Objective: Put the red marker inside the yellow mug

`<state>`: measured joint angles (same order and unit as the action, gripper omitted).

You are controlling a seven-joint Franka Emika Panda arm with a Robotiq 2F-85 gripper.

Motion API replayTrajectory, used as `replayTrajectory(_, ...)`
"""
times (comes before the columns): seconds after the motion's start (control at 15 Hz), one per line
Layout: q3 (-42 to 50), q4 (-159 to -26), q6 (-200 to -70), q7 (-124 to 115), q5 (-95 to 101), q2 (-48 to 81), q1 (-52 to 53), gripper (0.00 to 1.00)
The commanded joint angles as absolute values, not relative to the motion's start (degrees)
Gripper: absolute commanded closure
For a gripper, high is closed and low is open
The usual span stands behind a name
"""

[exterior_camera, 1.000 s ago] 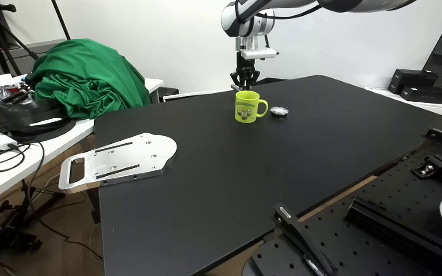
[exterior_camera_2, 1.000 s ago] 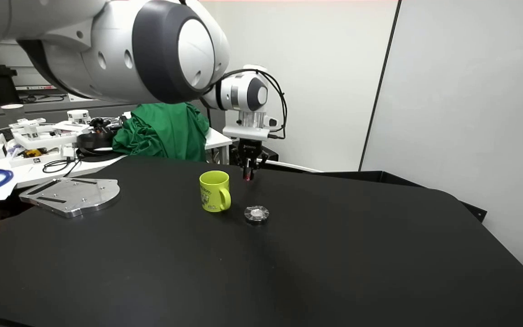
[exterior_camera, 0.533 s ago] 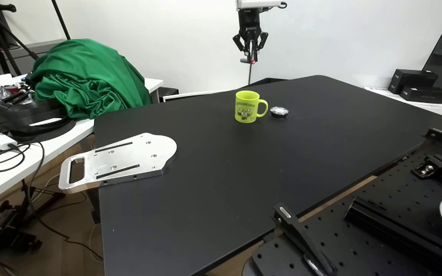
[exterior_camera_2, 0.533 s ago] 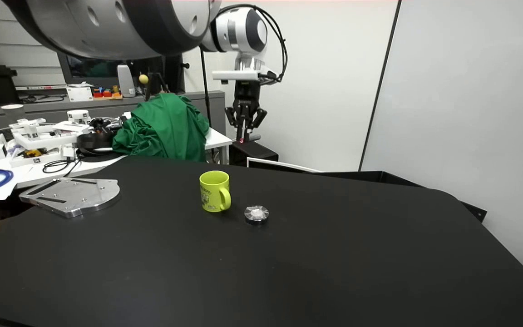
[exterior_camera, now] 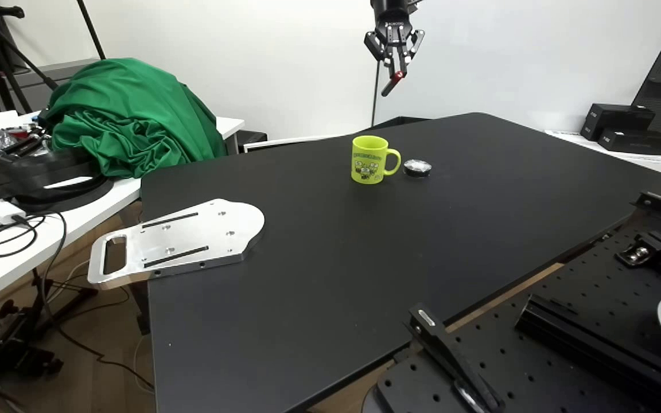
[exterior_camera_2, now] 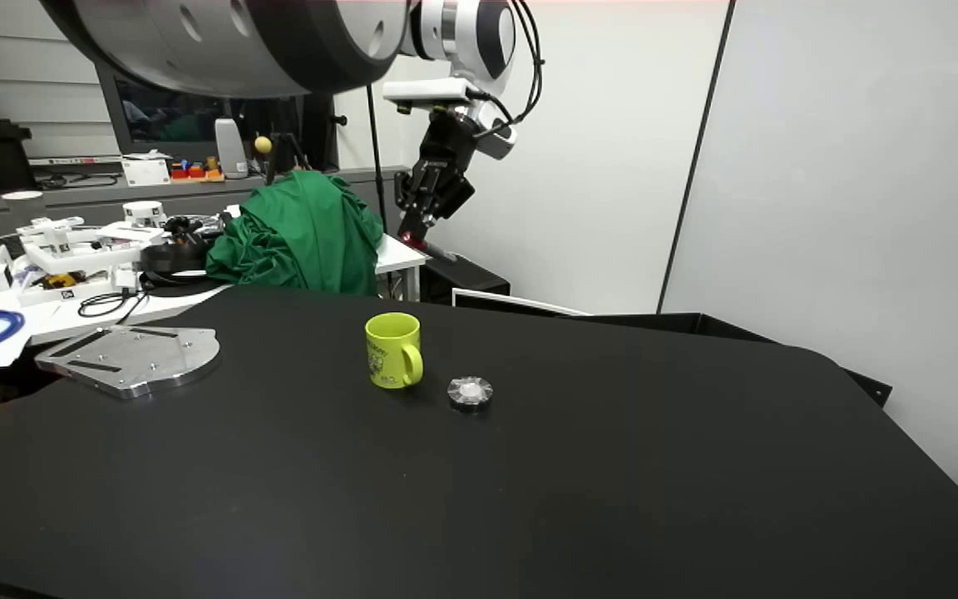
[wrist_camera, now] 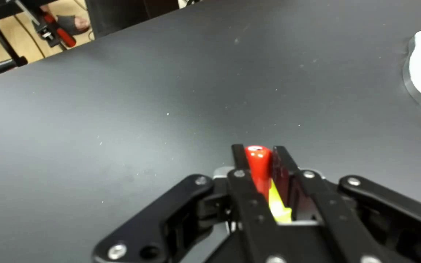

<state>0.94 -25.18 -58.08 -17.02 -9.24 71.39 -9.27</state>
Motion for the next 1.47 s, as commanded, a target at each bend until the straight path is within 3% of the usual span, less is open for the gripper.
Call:
replayTrajectory(0.0, -2.40, -21.77, -55.11, -26.84, -15.49, 75.00, -11.96, 0.94)
replayTrajectory(0.6, -7.66, -23.25, -55.41, -45.62, -27.05, 77.96, -13.50, 0.94)
replayTrajectory(1.4, -9.99, -23.43, -56.82, -52.27, -30.21, 83.34, -16.95, 0.94)
